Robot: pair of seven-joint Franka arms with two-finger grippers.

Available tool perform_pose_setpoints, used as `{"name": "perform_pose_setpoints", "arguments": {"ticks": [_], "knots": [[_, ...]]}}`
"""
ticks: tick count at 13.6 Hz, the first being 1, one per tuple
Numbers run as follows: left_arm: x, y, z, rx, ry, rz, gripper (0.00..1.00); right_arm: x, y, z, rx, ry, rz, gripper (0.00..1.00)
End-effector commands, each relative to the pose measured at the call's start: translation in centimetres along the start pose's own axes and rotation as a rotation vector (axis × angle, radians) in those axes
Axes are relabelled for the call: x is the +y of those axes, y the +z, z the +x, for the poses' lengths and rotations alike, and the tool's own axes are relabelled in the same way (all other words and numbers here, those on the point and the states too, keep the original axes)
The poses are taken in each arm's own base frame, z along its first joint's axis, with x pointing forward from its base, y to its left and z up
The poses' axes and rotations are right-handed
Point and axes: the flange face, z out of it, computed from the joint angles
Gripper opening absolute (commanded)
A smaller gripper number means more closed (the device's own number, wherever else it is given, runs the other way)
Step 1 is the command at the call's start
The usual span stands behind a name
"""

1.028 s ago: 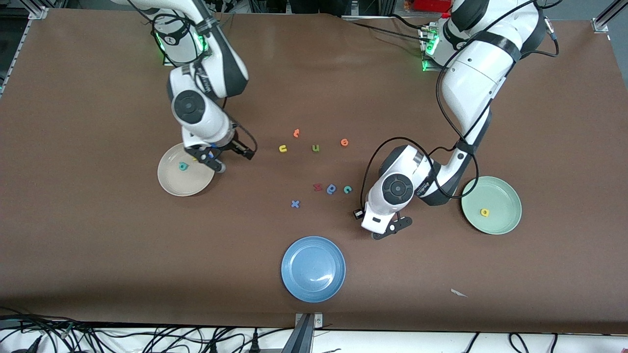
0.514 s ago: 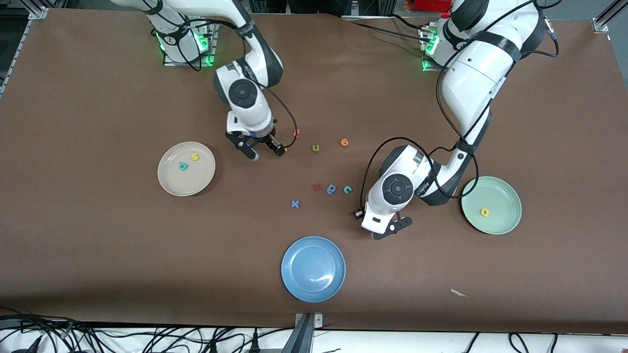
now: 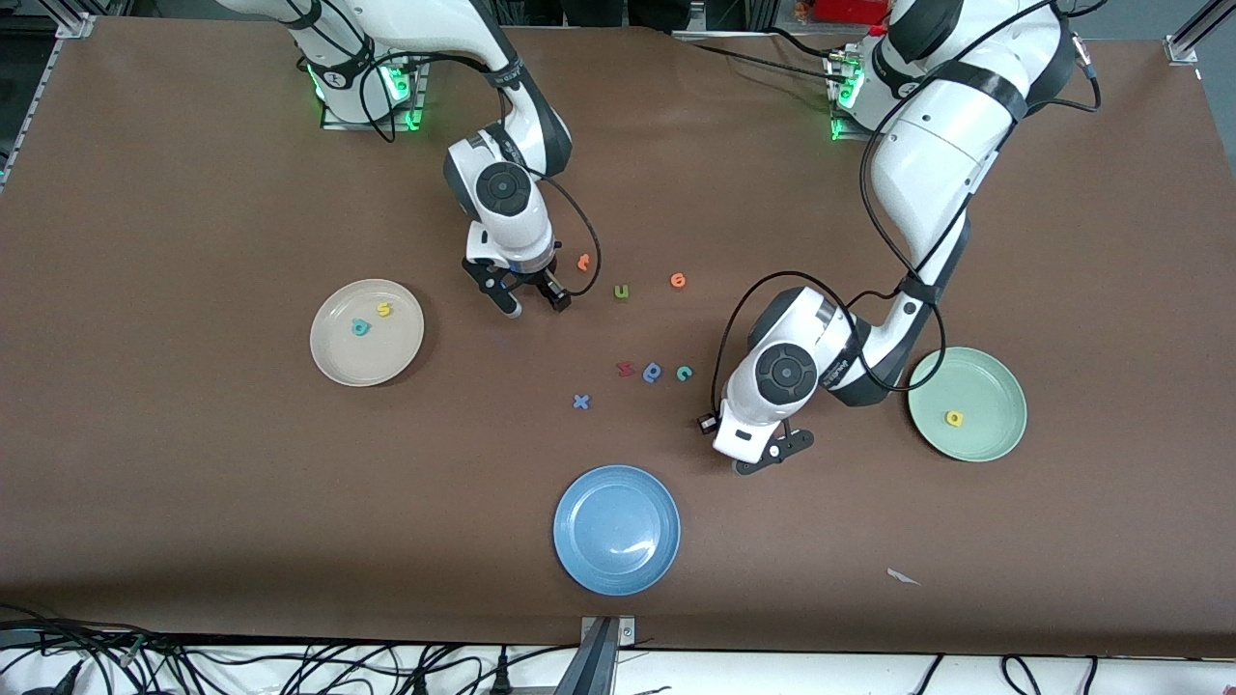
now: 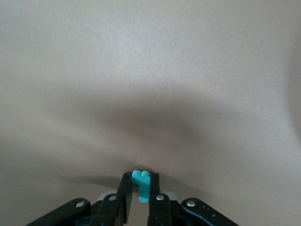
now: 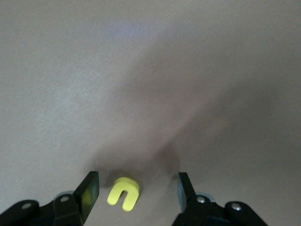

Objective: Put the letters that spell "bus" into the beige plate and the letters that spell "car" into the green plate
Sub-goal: 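Grasp the yellow U with the right gripper while the left gripper lifts the 9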

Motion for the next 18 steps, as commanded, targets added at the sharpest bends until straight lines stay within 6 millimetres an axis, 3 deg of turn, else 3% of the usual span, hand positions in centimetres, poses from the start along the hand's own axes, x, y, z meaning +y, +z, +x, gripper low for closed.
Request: {"name": "perform_pose_setpoints", "arguments": {"ticks": [1, 4, 6, 8, 9, 12, 14, 16, 18], "knots": [[-2.6, -3.0, 2.7, -0.003, 0.09, 0.037, 0.08, -1.2, -0.3, -0.5, 0.003, 0.026, 0.025, 0.76], [-7.3, -5.2, 5.6, -0.06, 0.268, 0.105, 0.08, -1.0, 0.7, -1.0, 0.008, 0.021, 0.01, 0.65], [-11.3, -6.6, 8.2, -0.079, 0.378, 0.126, 0.08, -1.0, 0.8, -0.9, 0.01, 0.021, 0.009, 0.46], [-15.2, -7.8, 9.9, -0.099, 0.473, 0.148, 0.08, -1.1, 0.7, -1.0, 0.009, 0.016, 0.01, 0.17], [-17.4, -8.0, 10.7, -0.105, 0.501, 0.16, 0.05, -1.1, 0.4, -0.8, 0.01, 0.008, 0.01, 0.08], [-23.1, -8.9, 12.5, -0.122, 0.592, 0.159, 0.04, -1.2, -1.5, 1.3, 0.007, -0.068, -0.052, 0.04], [-26.0, -8.8, 11.9, -0.084, 0.613, 0.147, 0.04, -1.8, -4.1, 2.7, -0.009, -0.094, -0.094, 0.04], [-28.8, -8.2, 11.1, -0.032, 0.617, 0.13, 0.04, -1.6, -7.1, 5.8, -0.021, -0.14, -0.12, 0.04], [-31.4, -6.5, 10.6, 0.006, 0.607, 0.109, 0.05, 0.3, -9.0, 10.8, -0.047, -0.23, -0.185, 0.04]]}}
